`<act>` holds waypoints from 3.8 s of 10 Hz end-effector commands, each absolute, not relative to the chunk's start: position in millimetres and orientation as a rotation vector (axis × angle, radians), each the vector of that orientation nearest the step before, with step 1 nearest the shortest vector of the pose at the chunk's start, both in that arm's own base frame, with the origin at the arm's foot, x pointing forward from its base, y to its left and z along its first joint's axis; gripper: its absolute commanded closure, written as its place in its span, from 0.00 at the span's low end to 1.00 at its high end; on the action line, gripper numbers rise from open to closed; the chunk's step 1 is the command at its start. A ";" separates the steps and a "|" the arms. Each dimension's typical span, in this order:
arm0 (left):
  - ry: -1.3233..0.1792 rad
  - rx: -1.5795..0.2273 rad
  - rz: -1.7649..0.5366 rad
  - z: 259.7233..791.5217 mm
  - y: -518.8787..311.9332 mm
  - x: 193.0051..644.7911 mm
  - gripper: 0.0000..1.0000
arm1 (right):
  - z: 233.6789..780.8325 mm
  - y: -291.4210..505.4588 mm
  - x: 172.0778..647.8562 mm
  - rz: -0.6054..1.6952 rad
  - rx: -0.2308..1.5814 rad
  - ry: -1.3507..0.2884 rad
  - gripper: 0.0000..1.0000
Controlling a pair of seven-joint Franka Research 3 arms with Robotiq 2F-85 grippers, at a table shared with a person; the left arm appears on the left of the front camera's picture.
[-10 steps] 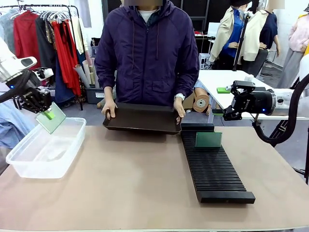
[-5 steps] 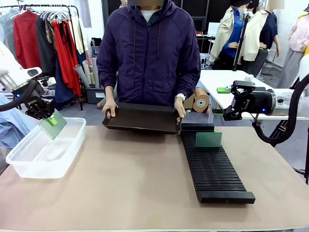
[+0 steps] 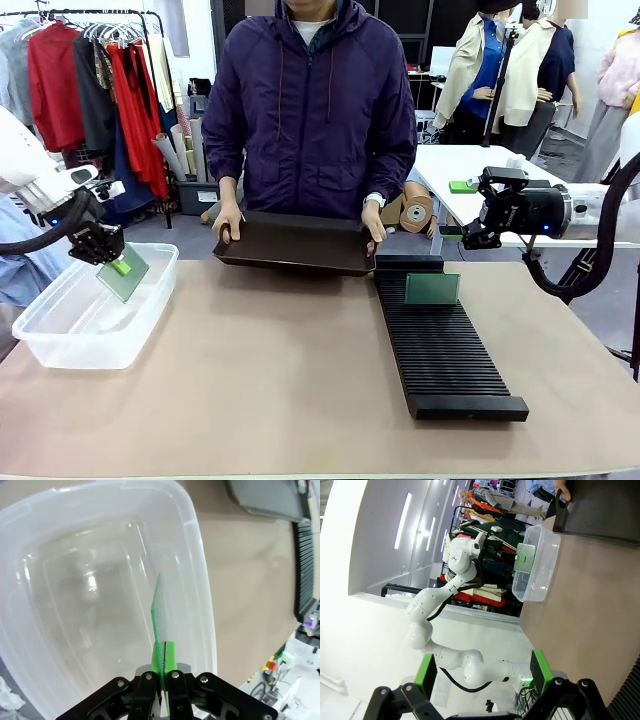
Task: Sort PCBs into racks and boxes based on the side picked up.
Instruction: If the short side of the Blank PCB is picked up, insert it into the PCB Rack ; if the long side is picked up, place it in the Organizing box.
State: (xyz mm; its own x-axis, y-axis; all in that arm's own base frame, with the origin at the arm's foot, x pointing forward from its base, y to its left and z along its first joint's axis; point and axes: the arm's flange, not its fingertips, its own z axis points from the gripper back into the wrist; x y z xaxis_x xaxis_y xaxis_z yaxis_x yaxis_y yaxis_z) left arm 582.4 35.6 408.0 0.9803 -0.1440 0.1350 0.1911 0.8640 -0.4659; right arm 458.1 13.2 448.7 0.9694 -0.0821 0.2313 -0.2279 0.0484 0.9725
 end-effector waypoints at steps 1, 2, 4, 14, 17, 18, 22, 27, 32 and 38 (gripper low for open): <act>-0.116 -0.550 -0.182 391.3 39.2 585.0 1.00 | 450.3 14.5 457.4 0.127 1.526 -0.257 0.00; -0.108 -0.553 -0.175 382.6 40.3 587.5 1.00 | 450.3 14.5 457.4 0.127 1.526 -0.257 0.00; -0.105 -0.562 -0.174 373.9 40.8 589.6 1.00 | 450.3 14.5 457.4 0.127 1.526 -0.257 0.00; -0.104 -0.603 -0.183 346.5 42.6 590.7 0.64 | 450.3 14.5 457.4 0.127 1.526 -0.257 0.00; -0.101 -0.593 -0.182 346.7 42.2 591.0 0.09 | 450.3 14.5 457.4 0.127 1.526 -0.257 0.00; -0.098 -0.589 -0.180 347.1 41.9 591.1 0.00 | 450.3 14.5 457.4 0.127 1.526 -0.257 0.00; -0.103 -0.508 -0.157 373.6 38.0 586.9 0.00 | 450.3 14.5 457.4 0.127 1.526 -0.257 0.00; -0.089 -0.424 -0.121 403.1 26.5 575.7 0.00 | 450.3 14.5 457.4 0.127 1.526 -0.257 0.00; -0.087 -0.403 -0.107 411.0 22.0 572.7 0.00 | 450.3 14.5 457.4 0.127 1.526 -0.257 0.00; -0.100 -0.473 -0.119 419.9 22.5 561.5 0.00 | 450.3 14.5 457.4 0.127 1.526 -0.257 0.00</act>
State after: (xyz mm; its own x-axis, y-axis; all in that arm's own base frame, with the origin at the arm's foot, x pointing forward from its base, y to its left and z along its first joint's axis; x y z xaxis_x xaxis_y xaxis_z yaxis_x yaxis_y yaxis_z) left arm 575.4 21.9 414.5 0.9883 -0.1037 0.1120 0.1416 0.8967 -0.4194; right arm 458.1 13.2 448.7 0.9694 -0.0821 0.2312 -0.2278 0.0484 0.9725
